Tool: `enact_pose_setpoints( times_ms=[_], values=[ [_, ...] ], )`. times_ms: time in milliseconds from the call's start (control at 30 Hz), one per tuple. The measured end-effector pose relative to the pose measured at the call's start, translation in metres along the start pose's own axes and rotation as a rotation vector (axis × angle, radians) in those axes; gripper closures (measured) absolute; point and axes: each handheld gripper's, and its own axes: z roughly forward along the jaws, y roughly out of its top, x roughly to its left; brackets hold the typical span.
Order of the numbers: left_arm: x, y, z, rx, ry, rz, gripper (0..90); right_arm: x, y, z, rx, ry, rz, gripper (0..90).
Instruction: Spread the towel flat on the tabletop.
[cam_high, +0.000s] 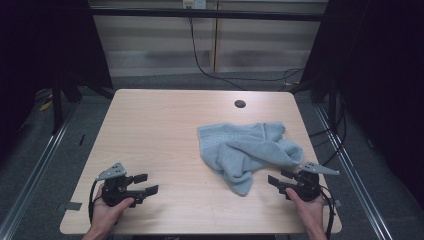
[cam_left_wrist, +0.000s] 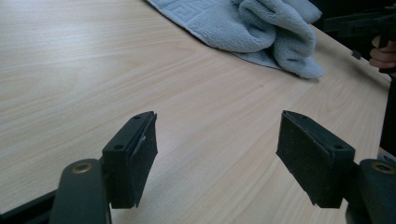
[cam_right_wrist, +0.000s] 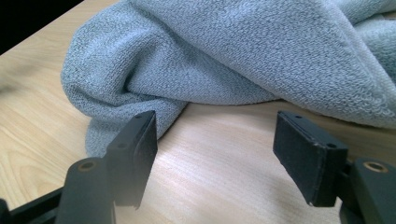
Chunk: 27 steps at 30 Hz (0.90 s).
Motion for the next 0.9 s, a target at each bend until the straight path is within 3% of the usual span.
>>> enact_pose_setpoints(
  times_ms=[267, 433, 467, 567, 667, 733, 800, 833, 900],
  values=[
    [-0.001, 0.003, 0.001, -0.005, -0.024, 0.015, 30.7, 0.002, 0.006, 0.0, 0.003, 0.005, -0.007, 31.2],
    [-0.003, 0.004, 0.0, -0.033, -0.051, 0.01, 45.0, 0.003, 0.016, 0.003, 0.034, 0.01, -0.033, 28.5],
    [-0.003, 0.004, 0.0, -0.047, -0.082, 0.013, 44.4, 0.003, 0.019, 0.004, 0.035, 0.018, -0.037, 28.5],
    [-0.006, 0.005, 0.0, -0.058, -0.068, 0.025, 47.3, 0.004, 0.032, 0.006, 0.03, 0.017, -0.057, 27.6],
    [-0.008, 0.006, 0.001, -0.061, -0.046, 0.047, 47.7, 0.006, 0.043, 0.008, 0.02, 0.022, -0.071, 27.4],
    [-0.007, 0.01, 0.004, -0.026, -0.07, 0.055, 46.5, 0.006, 0.063, 0.015, 0.019, 0.053, -0.079, 25.3],
    [-0.006, 0.011, 0.008, 0.008, -0.107, 0.021, 37.4, 0.005, 0.072, 0.024, 0.038, 0.069, -0.086, 23.1],
    [-0.007, 0.011, 0.009, 0.015, -0.082, 0.041, 34.6, 0.004, 0.076, 0.03, 0.058, 0.083, -0.091, 22.4],
    [-0.01, 0.011, 0.009, 0.019, -0.057, 0.085, 35.7, 0.004, 0.083, 0.04, 0.057, 0.055, -0.118, 23.2]
  ],
)
